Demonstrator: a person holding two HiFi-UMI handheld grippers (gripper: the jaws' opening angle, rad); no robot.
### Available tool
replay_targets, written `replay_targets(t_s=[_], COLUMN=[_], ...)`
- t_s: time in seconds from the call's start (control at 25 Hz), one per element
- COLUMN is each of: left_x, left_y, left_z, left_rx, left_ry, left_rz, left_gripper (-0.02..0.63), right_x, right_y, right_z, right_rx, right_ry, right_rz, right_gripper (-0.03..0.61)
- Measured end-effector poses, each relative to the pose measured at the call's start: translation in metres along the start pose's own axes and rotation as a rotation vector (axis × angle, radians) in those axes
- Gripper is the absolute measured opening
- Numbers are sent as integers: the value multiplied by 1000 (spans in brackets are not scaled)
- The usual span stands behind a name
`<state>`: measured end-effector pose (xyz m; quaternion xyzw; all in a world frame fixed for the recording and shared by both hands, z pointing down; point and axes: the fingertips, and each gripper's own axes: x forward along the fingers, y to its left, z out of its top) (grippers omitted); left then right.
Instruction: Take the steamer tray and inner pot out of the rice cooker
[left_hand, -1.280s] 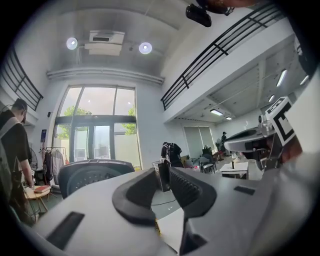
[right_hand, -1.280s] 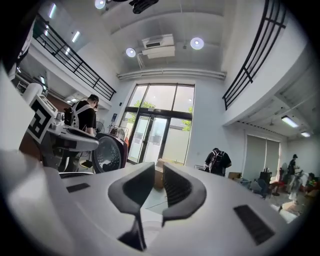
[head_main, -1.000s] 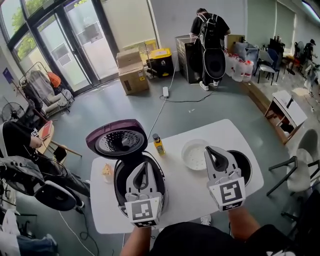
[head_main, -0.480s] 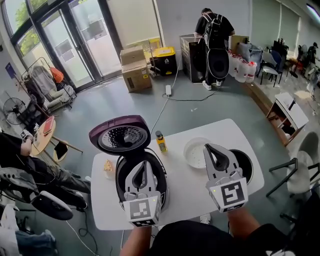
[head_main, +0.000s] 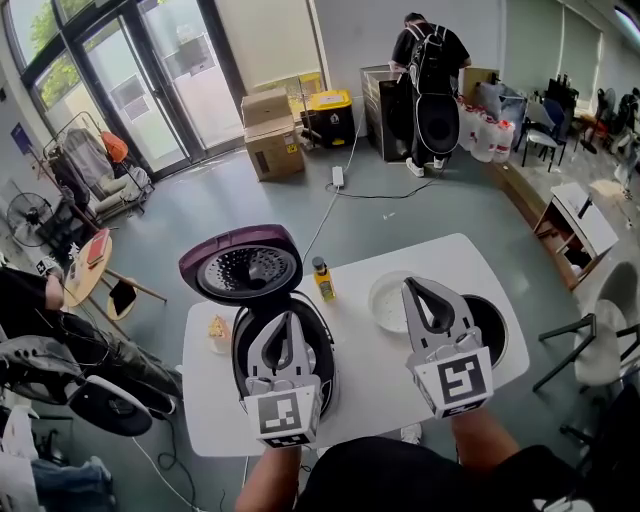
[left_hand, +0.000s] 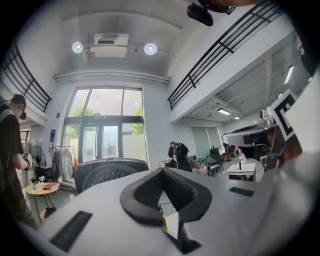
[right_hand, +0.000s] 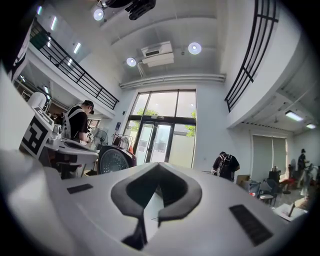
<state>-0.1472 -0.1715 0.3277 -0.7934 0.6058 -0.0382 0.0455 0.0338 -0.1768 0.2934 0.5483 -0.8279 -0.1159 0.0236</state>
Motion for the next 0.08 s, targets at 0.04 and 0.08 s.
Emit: replay_targets(t_s=[0.04,0.08], left_x=[0,-1], left_y=[0,-1], left_z=[1,2], left_rx=[0,0], left_ry=[0,1], left_rz=[1,2], left_gripper=[-2,-2], right_x=[0,-1], right_y=[0,0], right_z=[0,1], right_rx=[0,1], right_ry=[2,5], right_rz=[1,0], right_gripper=[-2,-2])
